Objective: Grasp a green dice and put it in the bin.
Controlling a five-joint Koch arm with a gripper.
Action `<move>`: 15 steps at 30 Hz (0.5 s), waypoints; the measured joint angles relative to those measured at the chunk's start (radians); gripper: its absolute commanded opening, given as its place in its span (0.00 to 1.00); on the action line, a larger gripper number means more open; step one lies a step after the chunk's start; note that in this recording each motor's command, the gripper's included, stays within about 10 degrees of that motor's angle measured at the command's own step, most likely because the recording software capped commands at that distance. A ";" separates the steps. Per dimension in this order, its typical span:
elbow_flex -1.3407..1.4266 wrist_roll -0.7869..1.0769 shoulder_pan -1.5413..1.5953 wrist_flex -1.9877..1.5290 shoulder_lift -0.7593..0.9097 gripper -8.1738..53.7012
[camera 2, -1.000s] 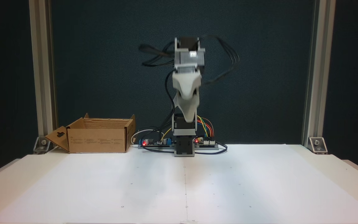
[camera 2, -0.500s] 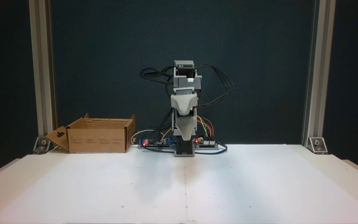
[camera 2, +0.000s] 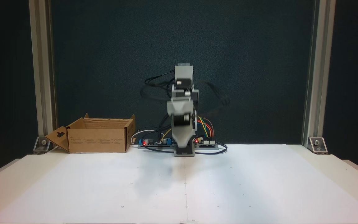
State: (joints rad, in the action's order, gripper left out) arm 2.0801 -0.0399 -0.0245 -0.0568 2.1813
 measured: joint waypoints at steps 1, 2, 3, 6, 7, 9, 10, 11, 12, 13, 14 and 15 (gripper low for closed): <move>0.037 0.006 0.000 0.026 0.006 0.87; 0.074 0.012 0.000 0.049 0.011 0.87; 0.104 0.018 0.000 0.072 0.021 0.87; 0.186 0.020 0.000 0.150 0.051 0.87; 0.210 0.020 0.002 0.176 0.058 0.87; 0.298 0.020 0.002 0.249 0.064 0.87; 0.310 0.020 0.000 0.258 0.066 0.87; 0.334 0.020 0.000 0.281 0.069 0.87; 0.377 0.020 0.002 0.316 0.069 0.87; 0.417 0.020 0.002 0.342 0.071 0.87; 0.451 0.026 0.000 0.364 0.071 0.87; 0.469 0.031 0.002 0.383 0.072 0.87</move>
State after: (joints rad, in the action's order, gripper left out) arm 2.5495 -0.0092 -0.0230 0.3267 2.2534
